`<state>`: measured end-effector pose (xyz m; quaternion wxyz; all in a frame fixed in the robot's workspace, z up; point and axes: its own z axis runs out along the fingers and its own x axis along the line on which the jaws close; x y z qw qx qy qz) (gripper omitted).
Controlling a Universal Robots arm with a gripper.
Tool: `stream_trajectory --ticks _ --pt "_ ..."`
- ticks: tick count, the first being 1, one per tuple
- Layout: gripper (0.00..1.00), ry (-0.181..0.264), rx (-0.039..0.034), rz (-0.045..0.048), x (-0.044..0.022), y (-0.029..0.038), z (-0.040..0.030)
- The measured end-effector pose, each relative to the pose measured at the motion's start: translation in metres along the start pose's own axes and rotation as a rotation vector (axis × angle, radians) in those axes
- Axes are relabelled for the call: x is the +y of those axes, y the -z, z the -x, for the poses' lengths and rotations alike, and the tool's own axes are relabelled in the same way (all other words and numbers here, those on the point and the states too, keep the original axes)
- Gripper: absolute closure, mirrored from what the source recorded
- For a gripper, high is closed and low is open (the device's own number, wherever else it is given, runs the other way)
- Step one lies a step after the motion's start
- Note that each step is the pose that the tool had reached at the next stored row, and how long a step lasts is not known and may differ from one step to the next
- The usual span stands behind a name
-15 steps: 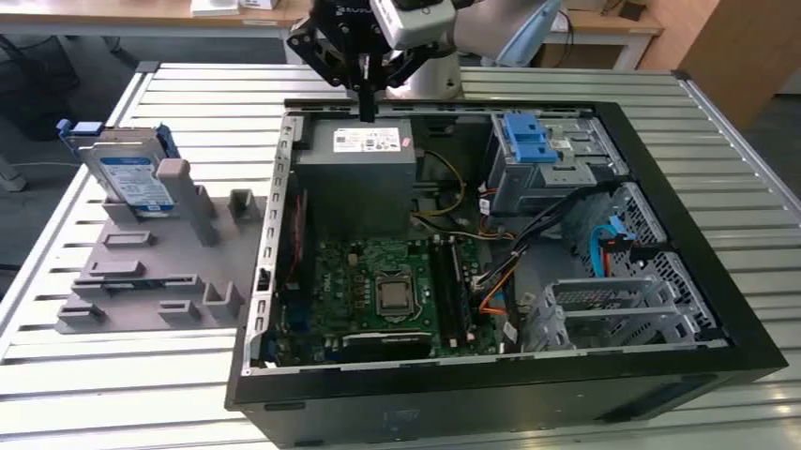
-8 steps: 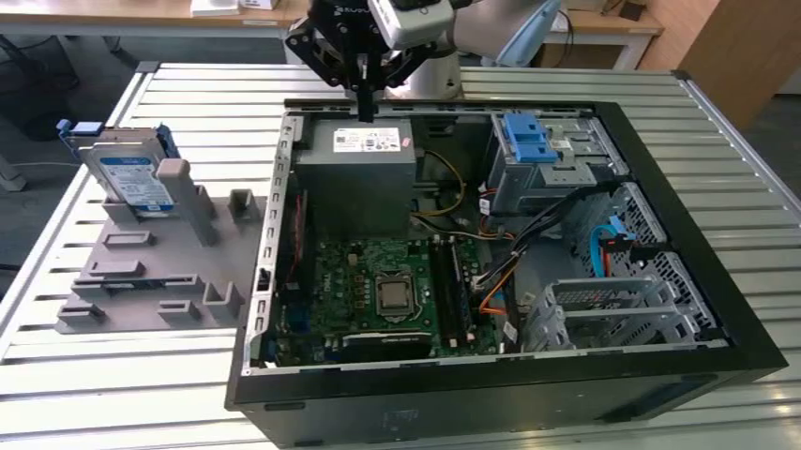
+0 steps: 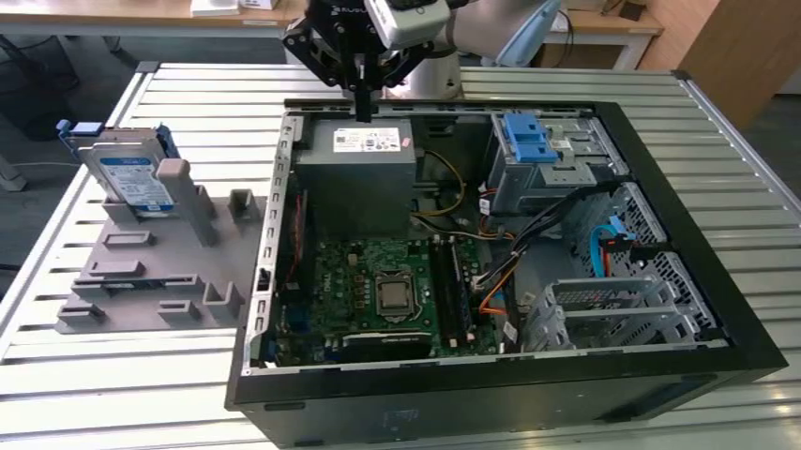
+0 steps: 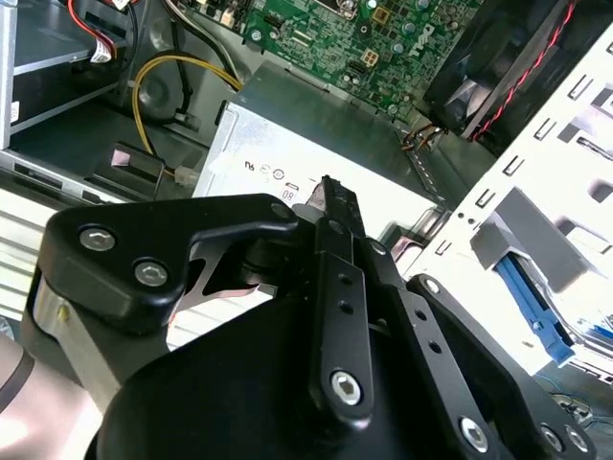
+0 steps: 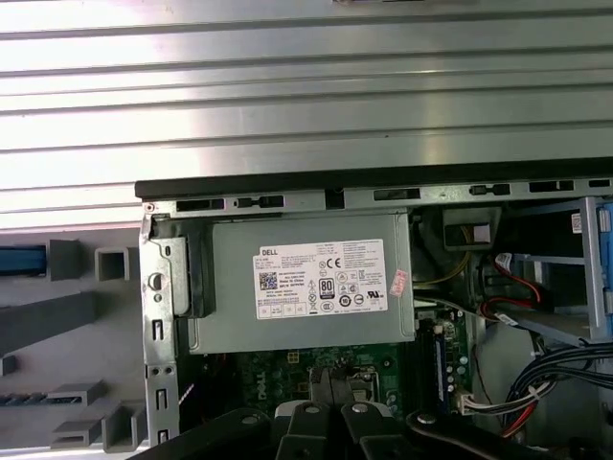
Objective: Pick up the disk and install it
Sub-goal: 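Reach for the disk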
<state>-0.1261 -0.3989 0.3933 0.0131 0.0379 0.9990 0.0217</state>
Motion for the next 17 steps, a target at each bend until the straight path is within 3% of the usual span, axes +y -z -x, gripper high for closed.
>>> stream_trajectory --ticks 17 --pt "0.89 0.0 0.0 0.0 -0.0005 -0.0003 -0.006"
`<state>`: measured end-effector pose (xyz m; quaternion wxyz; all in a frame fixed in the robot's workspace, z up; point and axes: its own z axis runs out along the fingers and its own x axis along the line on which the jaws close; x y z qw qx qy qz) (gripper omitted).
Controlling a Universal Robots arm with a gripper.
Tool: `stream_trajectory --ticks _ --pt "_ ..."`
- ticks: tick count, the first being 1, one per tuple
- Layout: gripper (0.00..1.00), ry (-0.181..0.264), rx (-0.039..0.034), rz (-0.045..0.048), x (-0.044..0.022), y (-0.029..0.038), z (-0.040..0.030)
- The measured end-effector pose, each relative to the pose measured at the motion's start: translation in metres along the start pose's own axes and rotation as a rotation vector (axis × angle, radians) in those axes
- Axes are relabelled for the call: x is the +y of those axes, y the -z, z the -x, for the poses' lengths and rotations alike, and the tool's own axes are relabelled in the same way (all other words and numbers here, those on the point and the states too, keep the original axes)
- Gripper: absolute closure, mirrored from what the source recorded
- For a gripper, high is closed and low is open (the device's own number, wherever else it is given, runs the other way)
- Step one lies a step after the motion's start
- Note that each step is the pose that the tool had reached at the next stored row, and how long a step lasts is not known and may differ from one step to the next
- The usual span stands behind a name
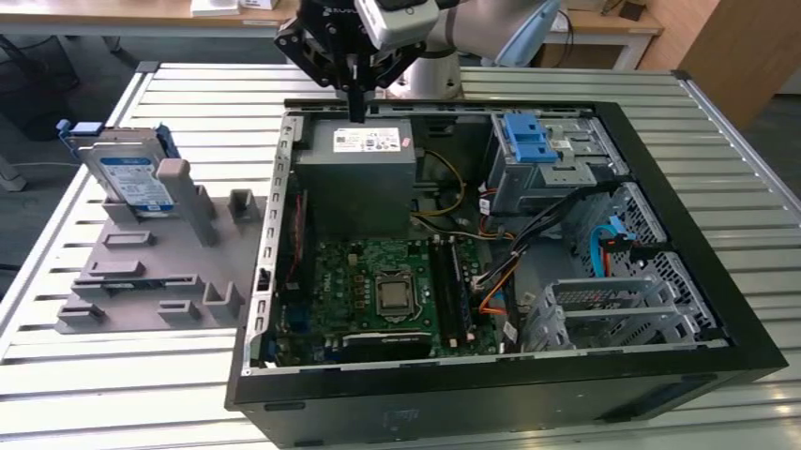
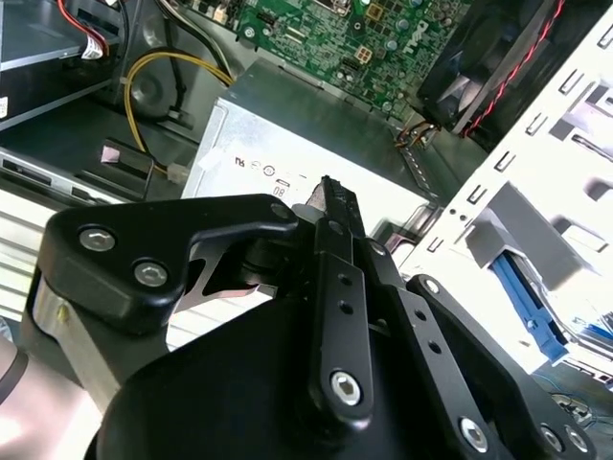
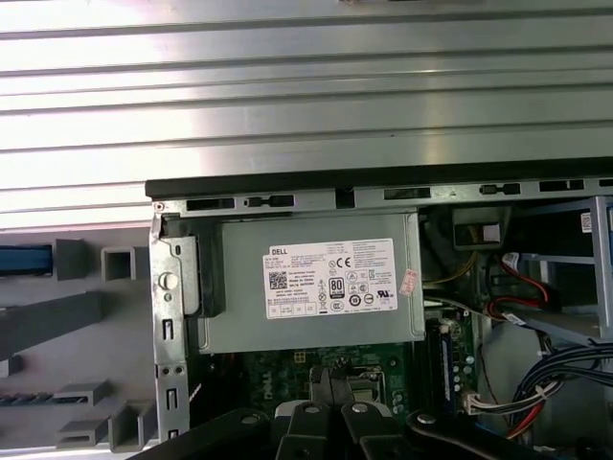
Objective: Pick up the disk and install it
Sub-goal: 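Reach for the disk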
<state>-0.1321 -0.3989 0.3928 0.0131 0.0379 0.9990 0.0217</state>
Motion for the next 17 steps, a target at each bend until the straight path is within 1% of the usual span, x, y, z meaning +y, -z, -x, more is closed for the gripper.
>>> stream_trajectory --ticks 17 --pt "0.89 0.0 0.0 0.0 -0.0006 -0.0002 -0.0079"
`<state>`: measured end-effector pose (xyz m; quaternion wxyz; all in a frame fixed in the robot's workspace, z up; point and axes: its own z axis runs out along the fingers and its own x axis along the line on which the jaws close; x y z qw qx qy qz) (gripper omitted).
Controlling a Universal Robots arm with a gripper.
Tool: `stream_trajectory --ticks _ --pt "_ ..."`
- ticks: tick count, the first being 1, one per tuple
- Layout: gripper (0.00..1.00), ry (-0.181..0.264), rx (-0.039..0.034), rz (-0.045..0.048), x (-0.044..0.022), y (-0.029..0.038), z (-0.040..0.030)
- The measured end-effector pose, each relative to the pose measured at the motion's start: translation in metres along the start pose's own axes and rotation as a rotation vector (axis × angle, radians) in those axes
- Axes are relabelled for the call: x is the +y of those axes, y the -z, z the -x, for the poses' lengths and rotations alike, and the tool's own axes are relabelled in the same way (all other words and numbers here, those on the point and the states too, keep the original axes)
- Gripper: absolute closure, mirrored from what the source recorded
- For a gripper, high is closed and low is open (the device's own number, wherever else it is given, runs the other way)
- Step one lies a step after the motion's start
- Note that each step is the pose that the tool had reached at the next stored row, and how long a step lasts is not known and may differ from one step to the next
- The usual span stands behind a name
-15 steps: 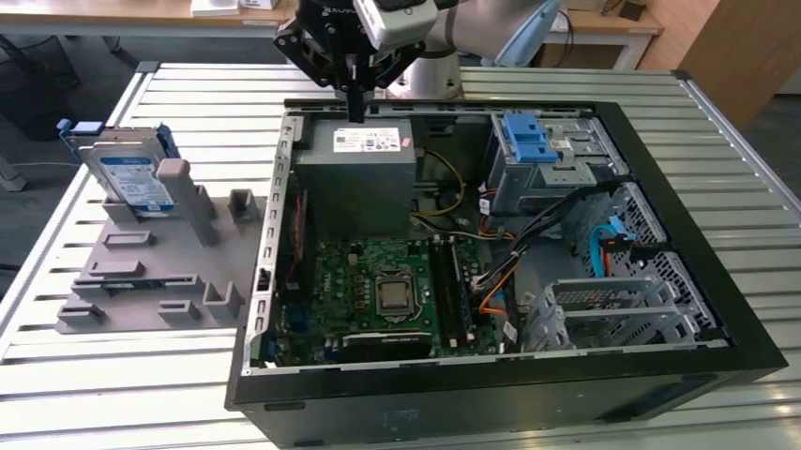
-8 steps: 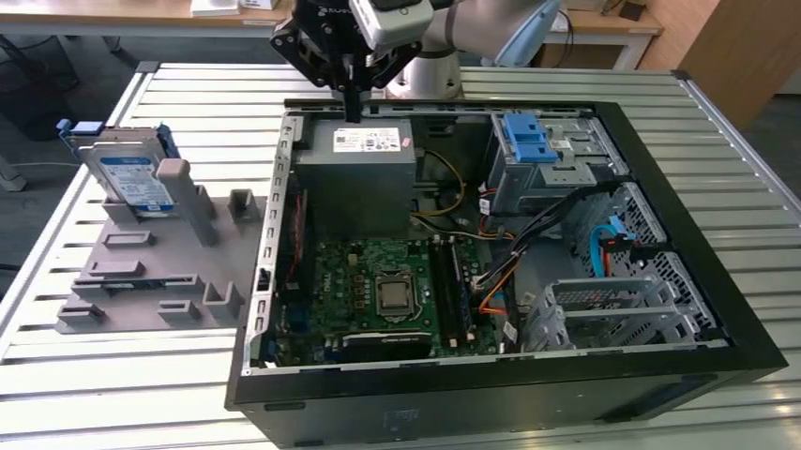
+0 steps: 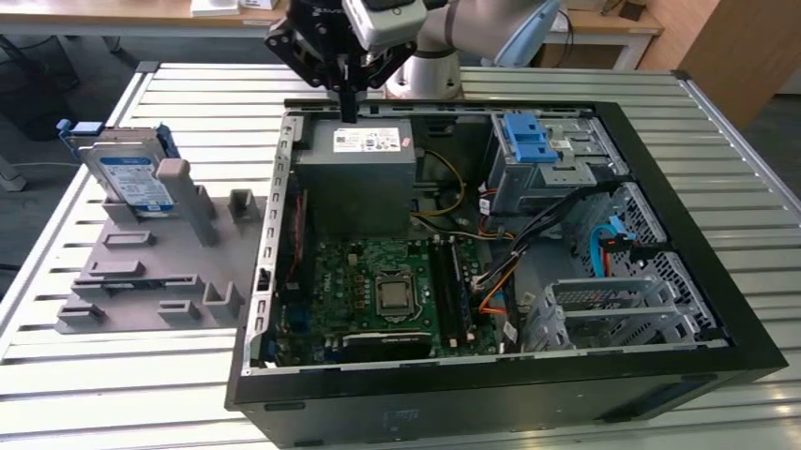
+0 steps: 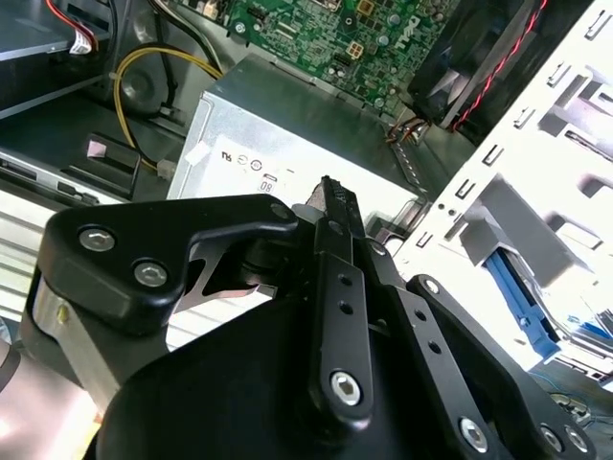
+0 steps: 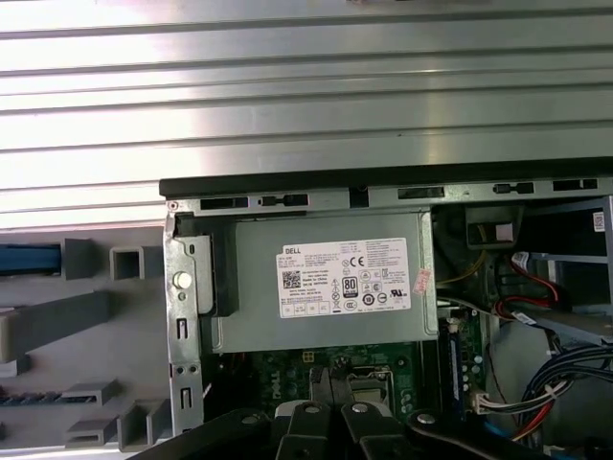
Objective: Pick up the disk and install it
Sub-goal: 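Reach for the disk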
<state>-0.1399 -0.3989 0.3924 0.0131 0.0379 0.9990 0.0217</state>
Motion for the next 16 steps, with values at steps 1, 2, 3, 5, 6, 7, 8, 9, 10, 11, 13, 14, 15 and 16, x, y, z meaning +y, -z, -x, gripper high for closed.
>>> stream_trajectory --ticks 1,2,3,5,6,7,8,9,10,11,13,14,15,16 --pt "0.89 0.0 0.0 -0.0001 0.0 0.0 -0.0005" --pt "0.89 0.0 0.0 0.0 -0.0001 0.0 -0.0011" --pt "0.89 0.0 0.0 -0.0001 -0.0001 0.0 -0.0016" --pt "0.89 0.0 0.0 -0.0001 -0.0002 -0.0001 -0.0027" --pt "0.89 0.0 0.0 -0.0001 -0.0003 -0.0001 -0.0033" --pt "0.89 0.0 0.0 0.0 -0.0003 -0.0001 -0.004" --pt "0.89 0.0 0.0 0.0 -0.0004 -0.0002 -0.0047" --pt "0.89 0.0 0.0 0.0 -0.0004 -0.0002 -0.0054" --pt "0.89 0.0 0.0 0.0 -0.0005 -0.0002 -0.0061" --pt "0.89 0.0 0.0 -0.0001 -0.0005 -0.0002 -0.0067" --pt "0.89 0.0 0.0 0.0 -0.0006 -0.0002 -0.008" --pt "0.89 0.0 0.0 -0.0001 -0.0007 -0.0002 -0.0087" --pt "0.89 0.0 0.0 -0.0001 -0.0007 -0.0002 -0.0094" --pt "0.89 0.0 0.0 0.0 -0.0008 -0.0003 -0.01"
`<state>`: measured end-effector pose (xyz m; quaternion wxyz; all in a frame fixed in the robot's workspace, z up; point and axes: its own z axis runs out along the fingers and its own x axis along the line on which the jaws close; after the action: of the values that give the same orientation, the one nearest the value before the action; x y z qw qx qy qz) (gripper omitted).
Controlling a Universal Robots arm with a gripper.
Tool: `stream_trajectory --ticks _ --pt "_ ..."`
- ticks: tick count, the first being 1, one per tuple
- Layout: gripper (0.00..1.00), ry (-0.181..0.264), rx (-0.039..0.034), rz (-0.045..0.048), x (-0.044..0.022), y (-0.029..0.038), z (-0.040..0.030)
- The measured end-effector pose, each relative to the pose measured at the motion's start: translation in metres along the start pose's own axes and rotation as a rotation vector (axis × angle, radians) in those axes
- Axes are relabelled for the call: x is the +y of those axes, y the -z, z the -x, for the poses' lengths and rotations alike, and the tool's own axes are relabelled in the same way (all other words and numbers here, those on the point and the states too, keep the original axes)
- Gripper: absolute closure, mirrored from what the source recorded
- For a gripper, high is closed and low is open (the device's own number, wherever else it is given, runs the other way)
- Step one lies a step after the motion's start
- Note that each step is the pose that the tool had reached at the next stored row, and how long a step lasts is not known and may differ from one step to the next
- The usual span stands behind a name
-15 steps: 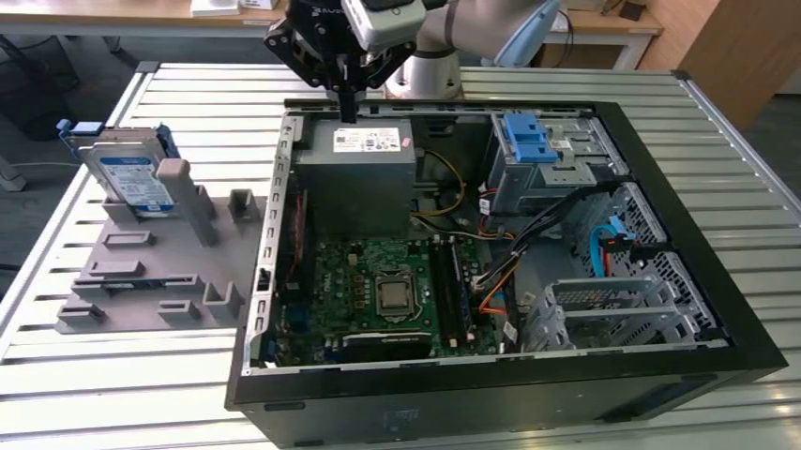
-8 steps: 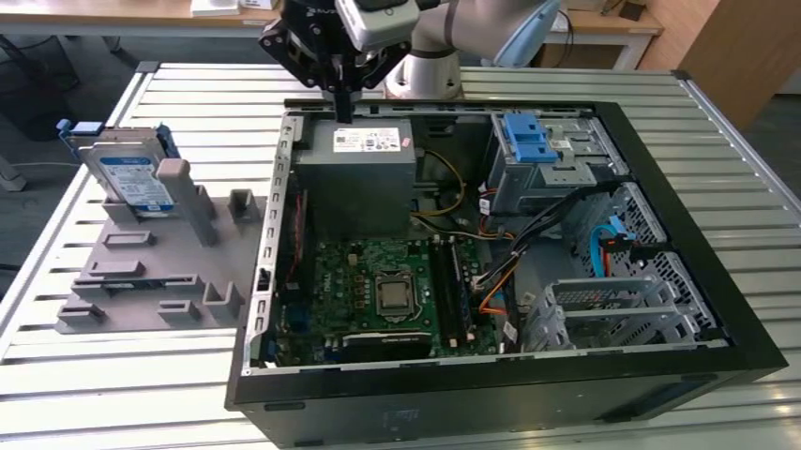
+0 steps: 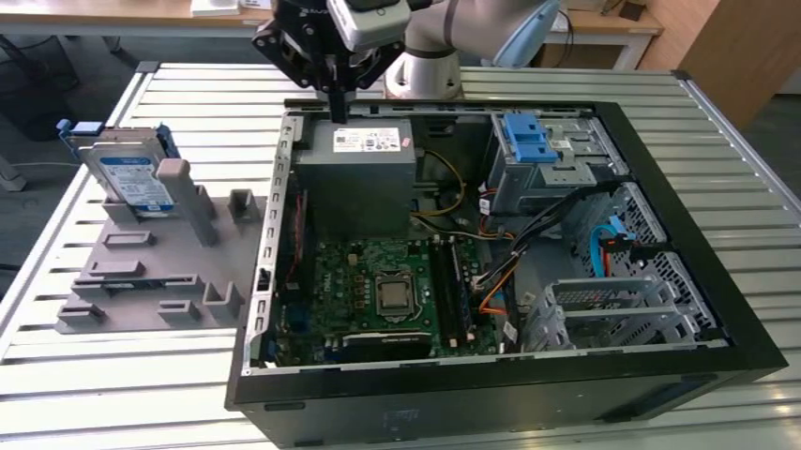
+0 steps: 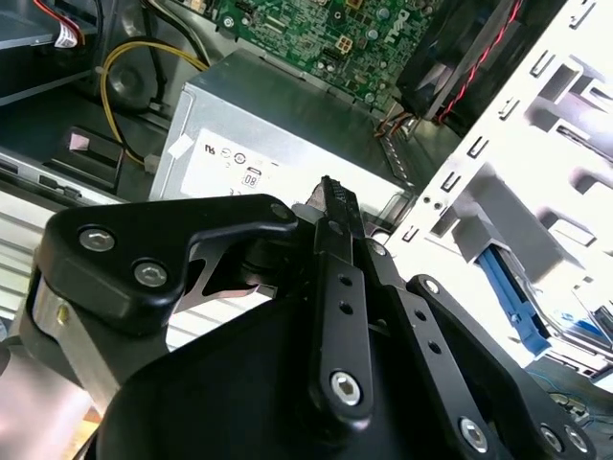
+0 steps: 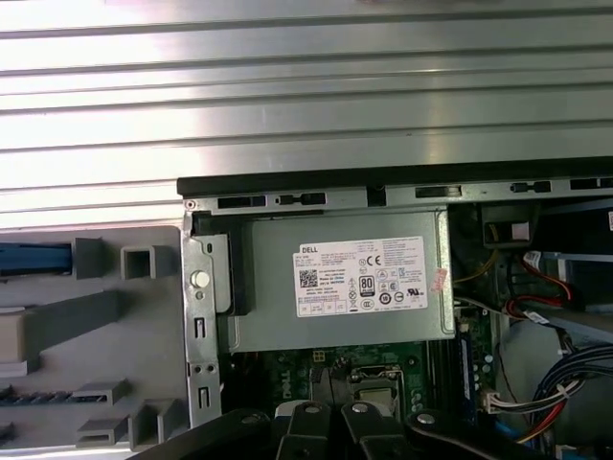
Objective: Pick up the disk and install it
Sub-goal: 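Reach for the disk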
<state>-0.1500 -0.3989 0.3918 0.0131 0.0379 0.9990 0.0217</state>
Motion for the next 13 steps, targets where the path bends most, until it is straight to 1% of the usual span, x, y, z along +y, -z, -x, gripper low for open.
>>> stream_trajectory --ticks 13 --pt "0.89 0.0 0.0 -0.0001 -0.0008 -0.0002 -0.0101"
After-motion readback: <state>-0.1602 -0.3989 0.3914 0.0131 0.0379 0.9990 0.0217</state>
